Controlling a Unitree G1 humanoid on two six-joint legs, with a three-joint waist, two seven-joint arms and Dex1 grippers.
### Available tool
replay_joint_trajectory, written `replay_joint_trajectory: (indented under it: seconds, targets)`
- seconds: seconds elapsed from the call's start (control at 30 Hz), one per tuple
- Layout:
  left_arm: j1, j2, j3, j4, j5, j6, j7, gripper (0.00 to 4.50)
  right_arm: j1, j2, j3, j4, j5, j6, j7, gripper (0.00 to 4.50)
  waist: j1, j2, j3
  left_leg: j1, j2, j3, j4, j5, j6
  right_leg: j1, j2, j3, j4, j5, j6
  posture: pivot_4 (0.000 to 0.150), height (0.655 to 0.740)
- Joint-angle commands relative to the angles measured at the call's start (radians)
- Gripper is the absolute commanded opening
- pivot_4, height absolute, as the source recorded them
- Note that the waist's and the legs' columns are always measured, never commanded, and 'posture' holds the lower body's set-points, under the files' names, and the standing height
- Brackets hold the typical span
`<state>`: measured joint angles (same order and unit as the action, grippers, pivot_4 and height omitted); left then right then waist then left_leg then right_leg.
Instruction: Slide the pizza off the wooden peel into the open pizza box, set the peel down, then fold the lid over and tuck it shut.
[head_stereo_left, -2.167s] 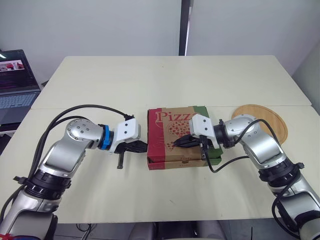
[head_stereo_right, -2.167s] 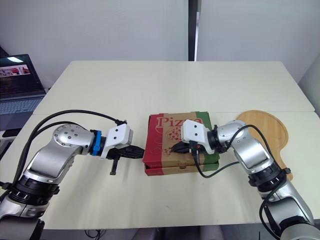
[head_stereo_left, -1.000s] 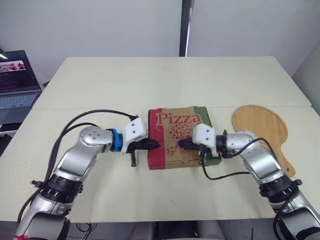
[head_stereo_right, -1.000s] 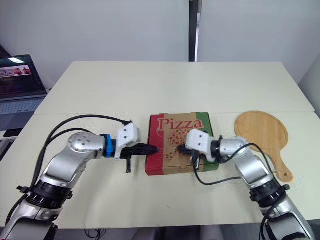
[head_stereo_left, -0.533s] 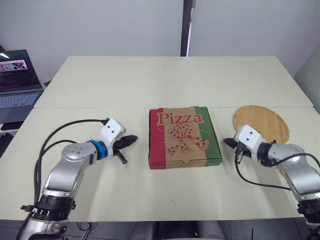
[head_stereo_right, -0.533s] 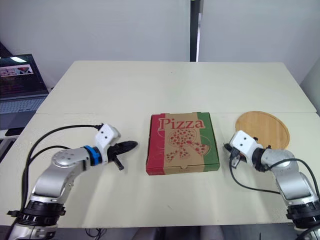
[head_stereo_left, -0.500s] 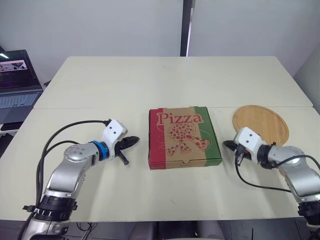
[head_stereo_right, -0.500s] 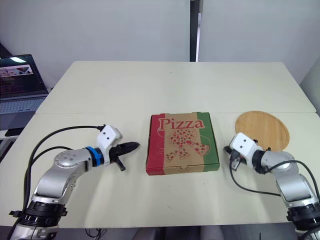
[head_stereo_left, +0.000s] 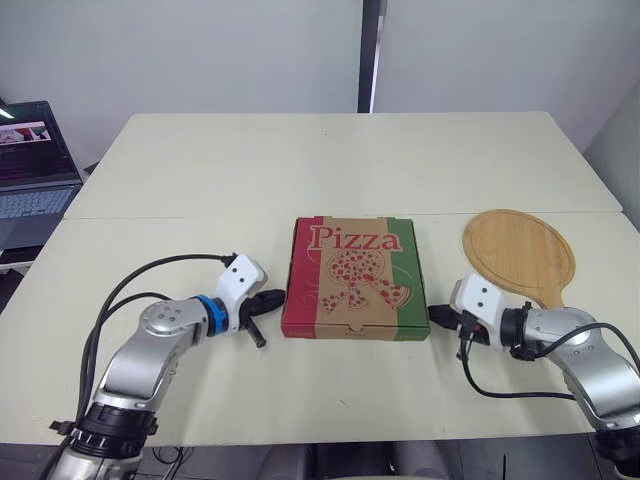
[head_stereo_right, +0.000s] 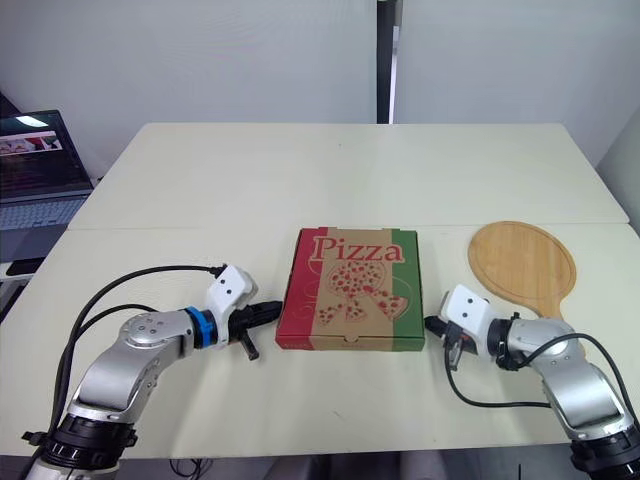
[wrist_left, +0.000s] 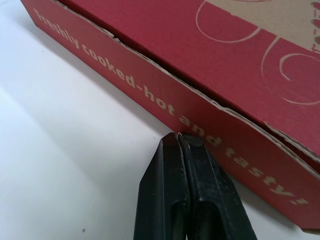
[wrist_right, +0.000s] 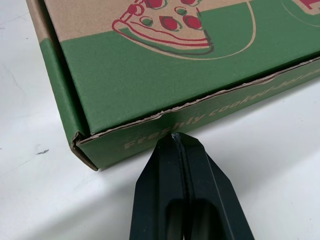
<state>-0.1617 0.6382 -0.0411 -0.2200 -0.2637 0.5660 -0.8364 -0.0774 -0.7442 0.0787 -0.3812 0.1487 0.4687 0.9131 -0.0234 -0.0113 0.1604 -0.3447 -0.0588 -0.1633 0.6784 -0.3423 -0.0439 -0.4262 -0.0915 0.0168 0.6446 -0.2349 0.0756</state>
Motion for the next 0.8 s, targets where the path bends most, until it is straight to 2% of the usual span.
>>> replay_joint_trajectory:
  seconds: [0.03,0.3,0.57,0.7,0.8]
  targets:
    - [0.008,0.005,-0.011,-0.065,-0.032,0.009,-0.021,0.00,-0.003,-0.008,0.007,-0.038,0.021,-0.009,0.013,0.01,0.000,0.000,0.000,0.000,0.000,0.000,0.000,0.000,0.000,0.000,0.000,0.000,0.000,0.000,0.000,0.150,0.7400]
    - [0.047,0.006,-0.016,-0.132,-0.059,0.053,-0.031,0.00,-0.011,-0.016,0.010,-0.032,0.029,-0.011,0.026,0.01,0.000,0.000,0.000,0.000,0.000,0.000,0.000,0.000,0.000,0.000,0.000,0.000,0.000,0.000,0.000,0.150,0.7400]
    - [0.064,0.041,0.061,-0.073,-0.030,-0.002,-0.008,0.00,-0.005,-0.024,-0.014,-0.027,0.029,-0.012,0.016,0.01,0.000,0.000,0.000,0.000,0.000,0.000,0.000,0.000,0.000,0.000,0.000,0.000,0.000,0.000,0.000,0.150,0.7400]
    - [0.122,0.080,0.158,-0.060,-0.056,-0.048,-0.021,0.00,0.022,-0.032,-0.112,-0.018,0.060,-0.023,-0.005,0.01,0.000,0.000,0.000,0.000,0.000,0.000,-0.001,0.000,0.000,0.000,0.000,0.000,0.000,0.000,0.000,0.150,0.7400]
    - [0.196,0.130,0.295,0.002,-0.011,-0.085,0.043,0.00,0.072,-0.059,-0.290,0.037,0.087,-0.057,-0.025,0.01,0.005,0.000,0.000,0.000,0.000,0.000,-0.001,0.000,0.000,0.000,0.000,0.000,-0.001,0.000,0.000,0.150,0.7400]
